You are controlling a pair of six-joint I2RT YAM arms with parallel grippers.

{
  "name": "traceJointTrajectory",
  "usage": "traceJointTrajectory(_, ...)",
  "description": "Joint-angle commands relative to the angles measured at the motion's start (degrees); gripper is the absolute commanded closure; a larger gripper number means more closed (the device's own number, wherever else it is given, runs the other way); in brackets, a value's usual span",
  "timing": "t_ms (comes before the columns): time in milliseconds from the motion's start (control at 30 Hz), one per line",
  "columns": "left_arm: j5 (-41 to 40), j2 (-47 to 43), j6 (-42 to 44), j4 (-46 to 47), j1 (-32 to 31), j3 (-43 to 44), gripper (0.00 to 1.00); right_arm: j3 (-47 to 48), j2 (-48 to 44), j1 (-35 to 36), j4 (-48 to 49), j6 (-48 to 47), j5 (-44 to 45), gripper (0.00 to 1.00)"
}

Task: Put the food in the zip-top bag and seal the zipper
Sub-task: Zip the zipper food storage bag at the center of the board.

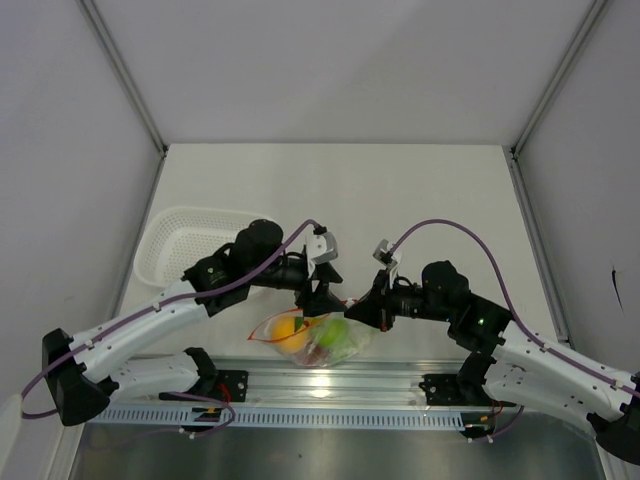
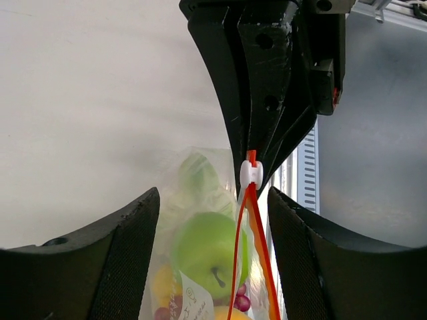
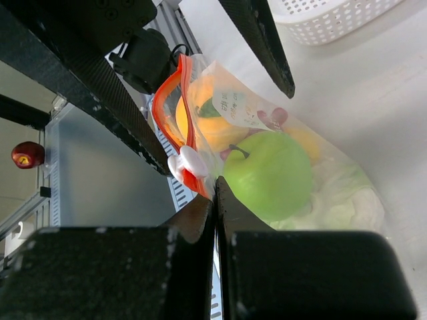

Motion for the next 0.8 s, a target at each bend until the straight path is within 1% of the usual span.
traceJointTrajectory(0, -3.67, 0.18, -0.31, 1.37, -1.92, 0.63, 0.32, 2.48, -0.09, 0.36, 1.17, -0.48, 1.36, 1.00)
traceJointTrajectory(100, -5.34, -0.17, -0.84, 2.95, -2.81, 0.10, 0.32, 2.57, 0.09, 0.54, 1.17, -0.39, 1.45, 1.00)
traceJointTrajectory(433, -5.08, 1.05, -0.93, 3.48, -3.60, 1.68, 0.35, 2.75, 0.62, 0.98, 1.17, -0.56, 2.06, 1.00)
traceJointTrajectory(633, -4.29, 1.76, -0.93, 2.95, -3.60, 2.12, 0.42, 2.75, 0.71, 1.50, 1.52, -0.21, 2.50, 1.00)
traceJointTrajectory(700, -3.85, 1.93, -0.93, 3.39, -3.60, 1.95, 0.47, 2.84, 0.88, 1.68, 1.52, -0.30, 2.50, 1.00)
traceJointTrajectory(767, -3.59, 2.02, -0.93, 3.30, -3.60, 2.12, 0.56, 2.84, 0.97, 1.68, 1.52, -0.30, 2.50, 1.00)
